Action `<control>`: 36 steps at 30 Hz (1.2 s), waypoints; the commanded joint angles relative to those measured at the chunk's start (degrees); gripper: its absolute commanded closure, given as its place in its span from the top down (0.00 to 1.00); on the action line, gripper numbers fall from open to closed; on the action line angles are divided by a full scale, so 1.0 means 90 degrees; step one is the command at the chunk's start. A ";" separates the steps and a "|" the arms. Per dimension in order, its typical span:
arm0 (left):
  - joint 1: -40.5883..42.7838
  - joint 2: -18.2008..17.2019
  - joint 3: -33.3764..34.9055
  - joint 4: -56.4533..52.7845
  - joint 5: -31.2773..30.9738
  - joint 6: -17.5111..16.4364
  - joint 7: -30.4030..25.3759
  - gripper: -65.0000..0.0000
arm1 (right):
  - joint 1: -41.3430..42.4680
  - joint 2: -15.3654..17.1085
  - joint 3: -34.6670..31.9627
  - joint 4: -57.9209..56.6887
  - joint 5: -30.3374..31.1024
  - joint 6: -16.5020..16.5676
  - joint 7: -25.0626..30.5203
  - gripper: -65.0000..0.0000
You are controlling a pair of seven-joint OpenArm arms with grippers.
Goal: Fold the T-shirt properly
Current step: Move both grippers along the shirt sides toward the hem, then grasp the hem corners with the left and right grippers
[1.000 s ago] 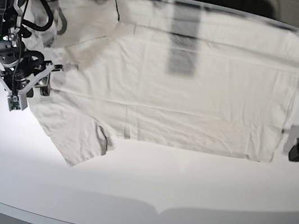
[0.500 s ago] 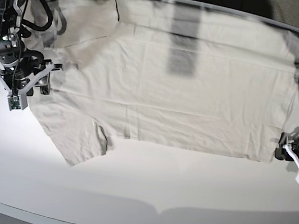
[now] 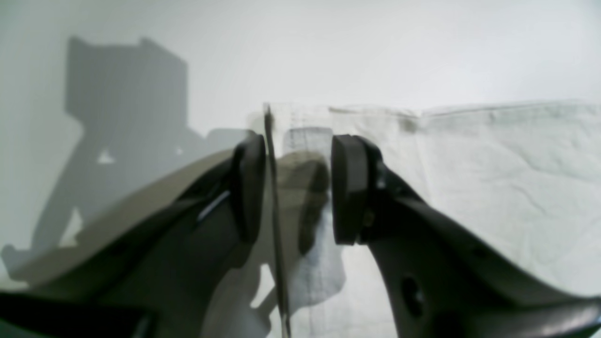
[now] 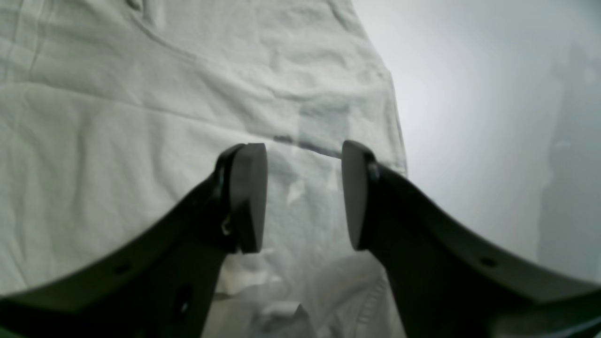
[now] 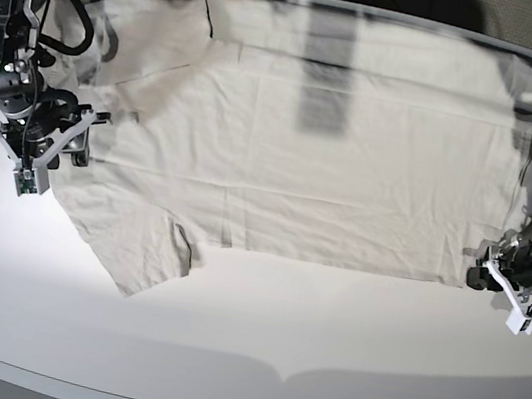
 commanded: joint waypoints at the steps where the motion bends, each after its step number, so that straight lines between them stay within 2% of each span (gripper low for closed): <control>1: -0.0078 -0.0044 0.0007 0.0058 -0.0041 -0.0040 0.0100 0.35 | 0.0090 0.0107 0.0046 0.0085 0.0010 -0.0002 0.0131 0.41; 4: 0.0066 0.0032 0.0007 0.0058 -0.0262 -0.0040 0.0192 0.35 | 0.0090 0.0107 0.0046 0.0085 0.0007 -0.0002 0.0131 0.41; 17: 0.0226 0.0180 0.0007 0.0061 -0.0260 -0.0040 0.0571 0.35 | 0.0126 0.0107 0.0046 0.0085 0.0010 0.0000 0.0231 0.41; 19: 0.0228 0.0153 0.0007 0.0061 -0.0260 -0.0040 0.0622 0.30 | 0.0126 0.0107 0.0046 0.0085 0.0010 -0.0002 0.0238 0.41; 23: 0.0228 0.0117 0.0007 0.0061 -0.0262 -0.0040 0.0687 0.00 | 0.0126 0.0107 0.0046 0.0085 0.0012 -0.0002 0.0454 0.41; 30: 0.0228 0.0117 0.0007 0.0061 -0.0272 -0.0040 0.0658 0.00 | 0.0143 0.0102 0.0046 0.0085 0.0012 0.0000 0.1370 0.40; 33: 0.0228 0.0117 0.0007 0.0061 -0.0469 -0.0040 0.0663 0.00 | 0.0347 0.0104 0.0044 -0.0044 -0.0032 0.0010 0.1190 0.40; 36: 0.0236 0.0124 0.0007 0.0058 -0.0857 -0.0040 0.0729 0.00 | 0.0940 0.0104 0.0044 -0.0702 0.0146 0.0010 0.0933 0.40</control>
